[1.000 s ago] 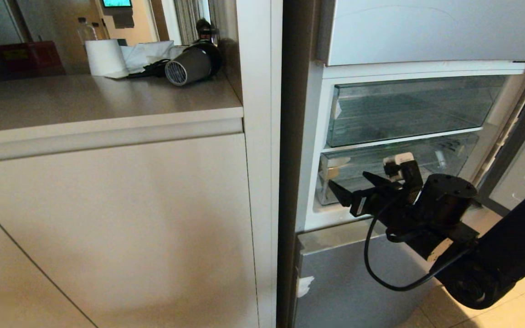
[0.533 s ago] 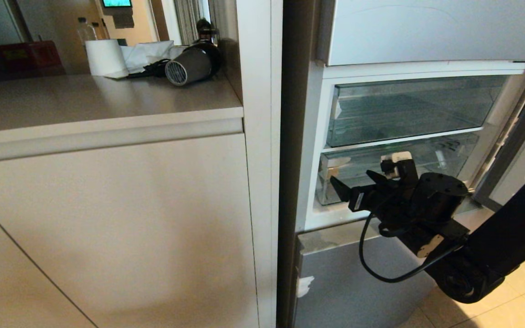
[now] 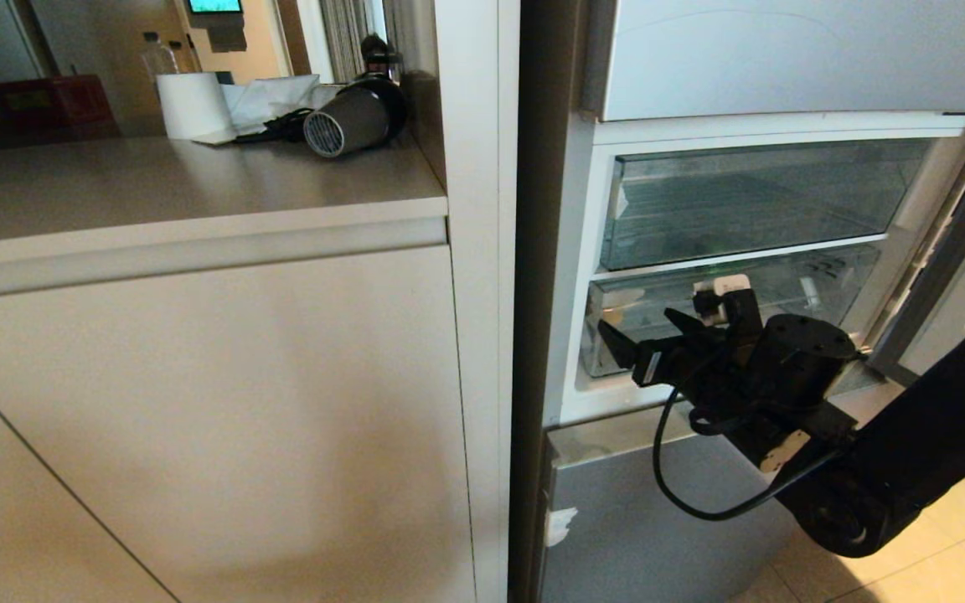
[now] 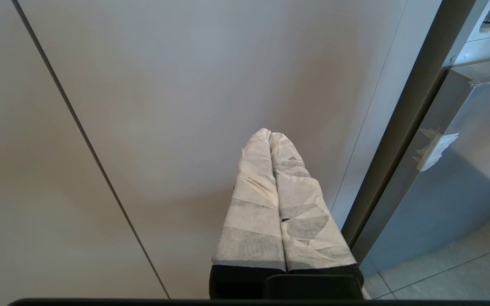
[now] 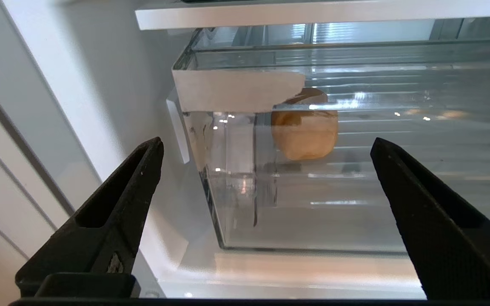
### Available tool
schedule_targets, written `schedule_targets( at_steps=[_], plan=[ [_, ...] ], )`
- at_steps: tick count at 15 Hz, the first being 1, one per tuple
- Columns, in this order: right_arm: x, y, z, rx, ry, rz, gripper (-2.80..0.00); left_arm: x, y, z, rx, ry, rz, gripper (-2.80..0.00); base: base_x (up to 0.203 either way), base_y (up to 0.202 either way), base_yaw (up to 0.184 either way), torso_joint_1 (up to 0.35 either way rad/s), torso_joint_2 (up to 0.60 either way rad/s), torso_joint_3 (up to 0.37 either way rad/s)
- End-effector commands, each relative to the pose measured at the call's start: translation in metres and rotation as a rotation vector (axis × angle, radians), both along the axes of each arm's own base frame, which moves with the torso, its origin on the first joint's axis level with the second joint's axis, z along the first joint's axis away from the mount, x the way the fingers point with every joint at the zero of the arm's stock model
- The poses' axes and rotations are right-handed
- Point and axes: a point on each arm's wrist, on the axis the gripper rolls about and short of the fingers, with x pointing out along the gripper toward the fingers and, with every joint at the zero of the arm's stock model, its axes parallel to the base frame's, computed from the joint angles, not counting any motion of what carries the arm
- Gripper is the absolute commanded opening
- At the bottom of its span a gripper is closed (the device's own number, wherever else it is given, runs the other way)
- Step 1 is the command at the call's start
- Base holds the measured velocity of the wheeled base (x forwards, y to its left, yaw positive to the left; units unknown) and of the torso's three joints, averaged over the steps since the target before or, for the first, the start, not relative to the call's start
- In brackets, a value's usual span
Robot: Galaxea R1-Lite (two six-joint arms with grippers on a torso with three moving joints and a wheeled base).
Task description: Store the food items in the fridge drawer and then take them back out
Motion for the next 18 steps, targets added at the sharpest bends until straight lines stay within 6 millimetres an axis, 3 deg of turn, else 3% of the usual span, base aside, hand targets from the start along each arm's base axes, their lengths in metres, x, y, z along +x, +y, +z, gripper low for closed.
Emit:
schedule_targets(
  at_steps=[1,8,18],
  plan=[
    [0.0043,0.002,-0.0009,0.003,-0.008,-0.001,0.0,0.0001,0.0,0.0001,0.0,0.001,0.0,-2.8,0.0,0.0,0.0,0.0,0.0,0.0],
    [0.012,0.0,-0.0053,0.003,0.001,-0.049,0.0,0.0001,0.0,0.0001,0.0,0.001,0.0,-2.8,0.0,0.0,0.0,0.0,0.0,0.0],
    [0.0046,0.0058,-0.0005,0.007,-0.006,-0.03,0.0,0.0001,0.0,0.0001,0.0,0.001,0.0,-2.8,0.0,0.0,0.0,0.0,0.0,0.0]
  ],
)
